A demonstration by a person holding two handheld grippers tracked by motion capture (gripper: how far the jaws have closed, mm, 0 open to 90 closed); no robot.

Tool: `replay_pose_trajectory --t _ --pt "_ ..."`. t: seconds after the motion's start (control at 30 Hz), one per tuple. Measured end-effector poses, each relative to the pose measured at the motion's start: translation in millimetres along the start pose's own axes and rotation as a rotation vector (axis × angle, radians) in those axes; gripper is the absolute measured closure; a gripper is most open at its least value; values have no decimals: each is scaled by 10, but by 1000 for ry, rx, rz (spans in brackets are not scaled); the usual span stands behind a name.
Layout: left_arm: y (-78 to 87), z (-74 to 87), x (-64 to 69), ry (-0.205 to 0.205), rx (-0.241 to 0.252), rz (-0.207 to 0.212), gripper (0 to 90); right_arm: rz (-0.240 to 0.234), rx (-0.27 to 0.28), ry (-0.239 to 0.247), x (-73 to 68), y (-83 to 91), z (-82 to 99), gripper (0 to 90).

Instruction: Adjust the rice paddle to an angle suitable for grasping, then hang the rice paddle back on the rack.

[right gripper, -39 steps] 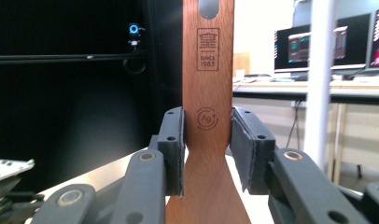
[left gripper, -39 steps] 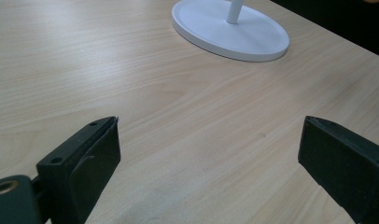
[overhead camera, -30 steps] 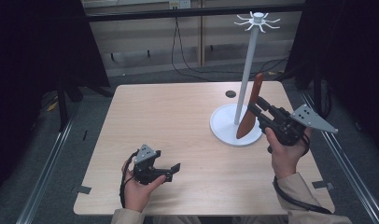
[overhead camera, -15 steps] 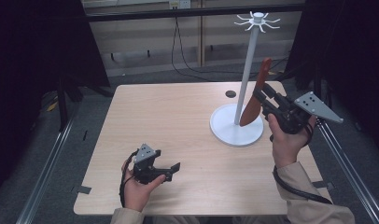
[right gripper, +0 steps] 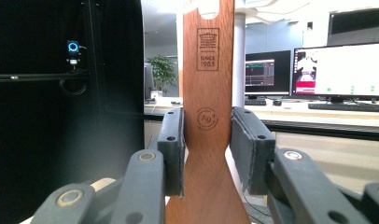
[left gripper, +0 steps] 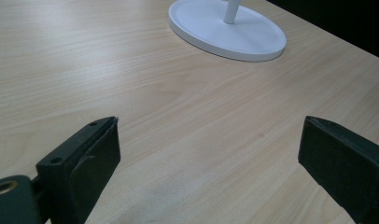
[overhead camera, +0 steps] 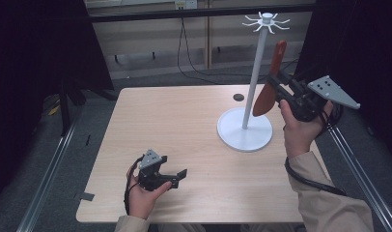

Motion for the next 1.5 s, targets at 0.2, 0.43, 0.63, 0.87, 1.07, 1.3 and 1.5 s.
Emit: replay_pose_trajectory --t 0.2,0.43,0.63,0.87,1.07,1.3,1.5 --pt "-26 -5 20 -4 -2 5 56 9 -23 19 52 -104 -58 666" --pt "-28 -3 8 -7 -7 4 56 14 -32 29 84 -194 -109 666" --pt "-30 -19 35 -12 1 9 57 24 -44 21 95 -265 -112 665" --pt "-22 6 -18 -4 -7 3 58 33 -56 39 134 -354 -123 665" --pt "-23 -17 -8 -4 2 4 59 30 -60 33 116 -394 -91 665" --pt "-49 -24 11 -10 -3 10 60 35 -71 46 116 -389 -68 664" --pt "-47 -18 16 -9 -4 10 61 40 -66 48 102 -401 -49 663"
Point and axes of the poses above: each handheld gripper's, and its own axes: y roughly backward along the jaws, z roughly out of its underside, x roughly to its right, the point moved 6 cm from there along -y, roughly forward along the jaws, and after that the axes turned 12 degrees about y, right-handed, at the moved point
